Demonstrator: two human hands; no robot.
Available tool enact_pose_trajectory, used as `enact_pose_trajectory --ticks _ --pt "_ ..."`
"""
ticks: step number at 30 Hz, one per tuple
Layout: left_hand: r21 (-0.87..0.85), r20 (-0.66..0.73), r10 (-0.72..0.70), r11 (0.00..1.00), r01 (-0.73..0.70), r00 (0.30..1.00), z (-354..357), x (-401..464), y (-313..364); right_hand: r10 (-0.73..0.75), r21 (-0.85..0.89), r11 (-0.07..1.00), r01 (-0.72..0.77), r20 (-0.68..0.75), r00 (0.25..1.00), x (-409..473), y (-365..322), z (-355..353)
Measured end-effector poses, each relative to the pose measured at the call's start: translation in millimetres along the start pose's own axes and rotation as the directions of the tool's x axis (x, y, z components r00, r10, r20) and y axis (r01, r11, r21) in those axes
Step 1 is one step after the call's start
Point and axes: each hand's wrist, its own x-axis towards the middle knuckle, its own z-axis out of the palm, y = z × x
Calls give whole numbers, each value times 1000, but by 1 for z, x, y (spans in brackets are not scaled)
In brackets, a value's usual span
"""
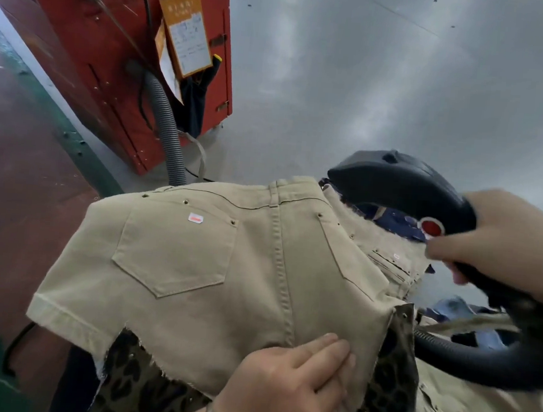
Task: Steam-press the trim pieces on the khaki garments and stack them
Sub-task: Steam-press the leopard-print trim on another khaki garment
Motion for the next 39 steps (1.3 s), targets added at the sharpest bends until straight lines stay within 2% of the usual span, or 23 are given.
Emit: enact_pose_trajectory --ticks 4,8,17,19,23,26,32,35,37,39 --pt "33 -19 -7 999 7 1000 -2 10 7 50 -13 999 -50 77 996 -58 28 15" --pt "105 108 35 993 -47 994 -2 20 12 86 -135 989 -62 176 981 -73 39 38" --pt "24 228 -70 998 66 971 -8 21 7 -36 147 989 -5 277 960 -12 30 34" --pt "24 259 -87 996 84 962 -9 22 7 -38 161 987 -4 256 966 6 24 34" --pt "46 284 -83 996 73 955 -10 28 11 28 256 965 -56 111 993 52 3 38" --pt "80 356 -137 990 115 924 -14 30 18 69 311 947 -82 51 996 65 3 34" --pt "49 418 -196 980 194 887 -21 19 12 42 282 958 -43 10 999 11 36 19" --pt "85 448 -235 972 221 862 -35 24 5 47 280 959 -46 4 999 -21 54 23" --pt "122 495 -305 952 282 814 -45 26 0 71 291 954 -68 3 997 -35 67 26" --pt "202 558 -388 921 333 733 -56 25 -8 111 309 945 -104 -4 994 -46 79 27"
